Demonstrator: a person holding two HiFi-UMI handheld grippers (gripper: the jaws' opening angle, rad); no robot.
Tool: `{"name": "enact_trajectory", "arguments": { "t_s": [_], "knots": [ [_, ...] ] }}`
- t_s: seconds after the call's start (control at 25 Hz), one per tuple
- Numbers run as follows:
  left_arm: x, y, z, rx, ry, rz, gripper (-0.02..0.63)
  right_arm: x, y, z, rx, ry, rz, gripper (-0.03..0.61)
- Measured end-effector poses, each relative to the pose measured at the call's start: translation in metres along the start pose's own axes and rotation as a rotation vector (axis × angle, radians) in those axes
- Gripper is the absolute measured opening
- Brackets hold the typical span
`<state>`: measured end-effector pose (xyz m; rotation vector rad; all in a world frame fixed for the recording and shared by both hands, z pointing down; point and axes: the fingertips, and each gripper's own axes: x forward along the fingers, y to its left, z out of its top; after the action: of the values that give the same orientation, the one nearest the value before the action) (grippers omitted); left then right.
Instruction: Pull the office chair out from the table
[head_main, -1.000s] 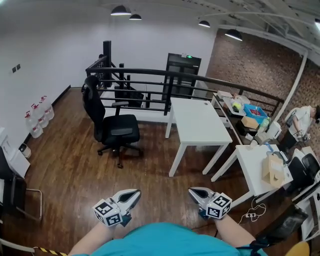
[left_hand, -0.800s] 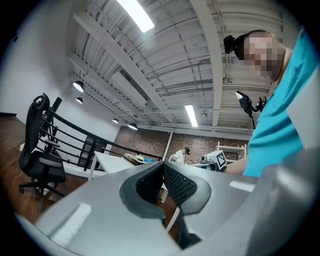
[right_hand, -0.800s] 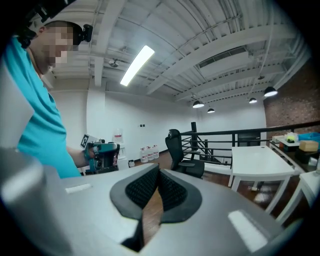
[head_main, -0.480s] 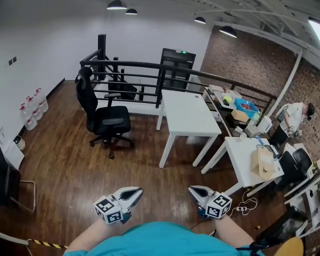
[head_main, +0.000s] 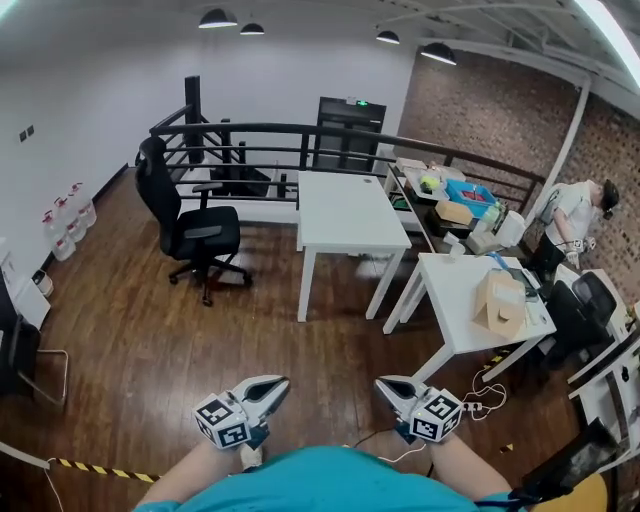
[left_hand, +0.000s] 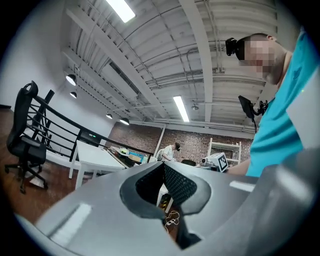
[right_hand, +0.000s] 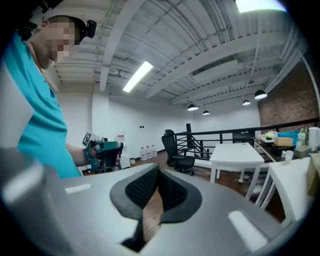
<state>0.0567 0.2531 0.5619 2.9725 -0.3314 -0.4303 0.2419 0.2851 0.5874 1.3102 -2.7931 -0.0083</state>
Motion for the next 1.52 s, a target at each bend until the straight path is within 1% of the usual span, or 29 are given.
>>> {"name": "enact_trajectory", "arguments": {
  "t_s": [0.08,0.2,0.32,0.4,0.6,0.72,0.84,0.96,1.04,1.12,1.24,1.36,1.44,1.52],
  "knots": [
    [0.016,-0.03,-0.01,-0.01,-0.004,0.01,0.02,-0.035,0.001,-0.001,-0.006,0.0,0.016,0.005],
    [0.034,-0.063,-0.019,-0.006,-0.01,0.034,0.02,-0.08,-0.004,-0.004,0.007,-0.011,0.028,0.005],
    [0.039,-0.095,-0.018,-0.005,-0.008,0.04,0.02,-0.112,0.002,-0.002,0.003,-0.008,0.033,0.005],
    [0.035,-0.112,-0.014,0.017,0.003,0.036,0.02,-0.125,0.012,-0.001,0.009,-0.015,0.029,0.005],
    [-0.002,-0.138,0.006,0.027,-0.022,0.034,0.02,-0.136,0.05,0.004,0.001,-0.025,0.007,0.005],
    [-0.036,-0.146,0.019,0.033,-0.015,0.025,0.02,-0.133,0.078,0.013,0.015,-0.037,-0.023,0.005],
    [-0.081,-0.159,0.019,0.04,0.016,0.011,0.02,-0.131,0.115,0.009,0.042,-0.06,-0.048,0.005],
    [-0.115,-0.161,0.014,0.008,0.035,0.01,0.02,-0.125,0.135,0.006,0.089,-0.079,-0.088,0.005],
    [-0.129,-0.158,0.009,-0.009,0.051,0.011,0.02,-0.12,0.148,0.002,0.124,-0.083,-0.099,0.005],
    [-0.136,-0.17,0.008,-0.007,0.059,0.0,0.02,-0.125,0.165,0.0,0.129,-0.076,-0.101,0.005],
    [-0.142,-0.203,0.011,-0.01,0.056,-0.017,0.02,-0.146,0.186,0.002,0.127,-0.066,-0.109,0.005],
    [-0.138,-0.229,0.015,0.013,0.051,-0.037,0.02,-0.165,0.192,0.004,0.145,-0.069,-0.115,0.005],
    [-0.134,-0.245,0.01,0.013,0.046,-0.034,0.02,-0.18,0.195,0.004,0.161,-0.087,-0.103,0.005],
    [-0.131,-0.258,-0.004,-0.005,0.037,-0.013,0.02,-0.196,0.198,-0.003,0.165,-0.099,-0.1,0.005]
  ]
}}
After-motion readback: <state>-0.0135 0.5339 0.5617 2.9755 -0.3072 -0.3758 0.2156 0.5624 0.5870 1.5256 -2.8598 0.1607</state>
